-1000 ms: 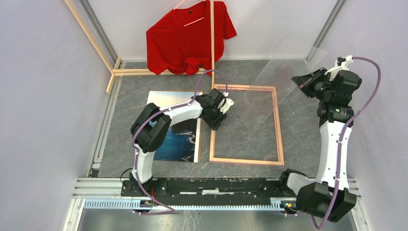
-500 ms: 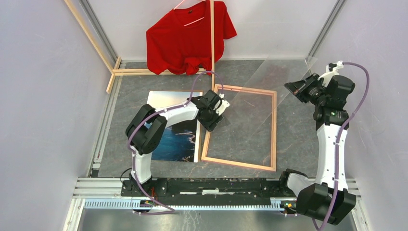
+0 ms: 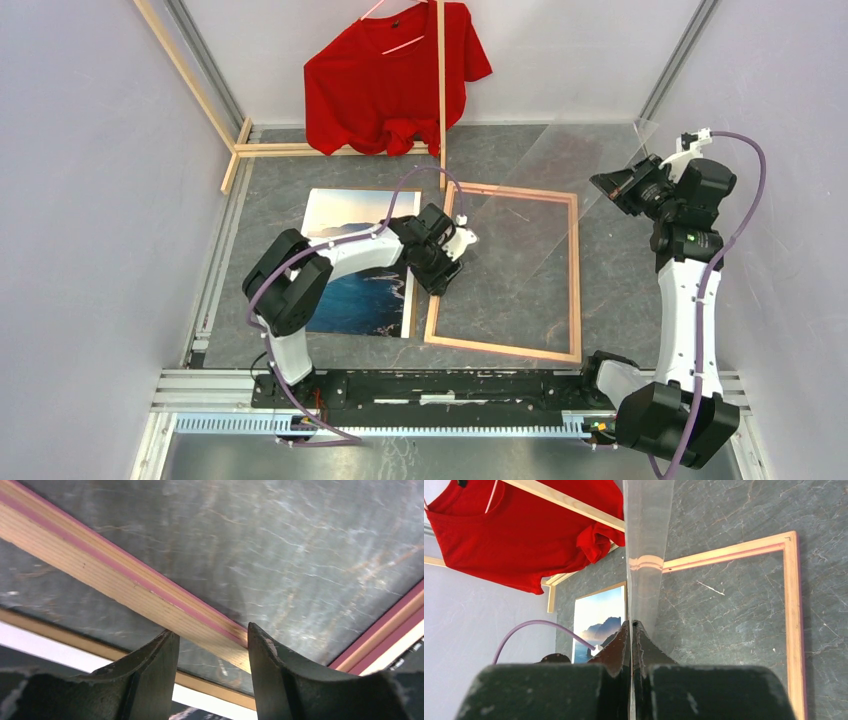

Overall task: Put the photo into the frame
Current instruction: Move the photo frame to the center of the board, then place the photo frame item in the photo frame.

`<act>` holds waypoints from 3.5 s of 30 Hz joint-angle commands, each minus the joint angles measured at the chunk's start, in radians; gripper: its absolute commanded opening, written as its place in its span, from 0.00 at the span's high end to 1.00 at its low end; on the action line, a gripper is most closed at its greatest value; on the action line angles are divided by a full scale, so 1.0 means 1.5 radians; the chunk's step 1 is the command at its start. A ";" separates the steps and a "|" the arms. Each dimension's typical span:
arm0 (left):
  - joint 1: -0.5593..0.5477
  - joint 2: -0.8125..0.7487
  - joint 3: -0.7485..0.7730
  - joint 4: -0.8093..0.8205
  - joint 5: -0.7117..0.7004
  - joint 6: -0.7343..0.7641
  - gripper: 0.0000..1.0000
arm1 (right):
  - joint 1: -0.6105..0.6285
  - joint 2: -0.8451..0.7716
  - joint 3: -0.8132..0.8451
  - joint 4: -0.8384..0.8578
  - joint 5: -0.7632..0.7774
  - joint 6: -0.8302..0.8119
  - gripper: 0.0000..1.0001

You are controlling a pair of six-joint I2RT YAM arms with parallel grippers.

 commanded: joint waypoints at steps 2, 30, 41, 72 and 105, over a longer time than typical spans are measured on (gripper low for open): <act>-0.042 0.013 -0.055 -0.066 0.104 0.017 0.42 | 0.001 0.002 -0.011 0.033 -0.003 -0.018 1.00; 0.076 -0.098 -0.052 -0.113 0.064 0.061 0.06 | 0.155 0.084 0.013 0.069 0.057 -0.007 1.00; 0.107 -0.033 0.017 -0.107 -0.006 0.035 0.07 | 0.183 0.068 -0.031 0.088 0.108 0.014 1.00; 0.105 0.022 0.028 -0.030 -0.104 -0.027 0.45 | 0.158 0.061 0.118 0.003 0.112 -0.048 1.00; 0.519 -0.178 0.293 -0.260 -0.021 0.056 0.00 | 0.206 -0.080 -0.029 0.393 -0.216 0.395 1.00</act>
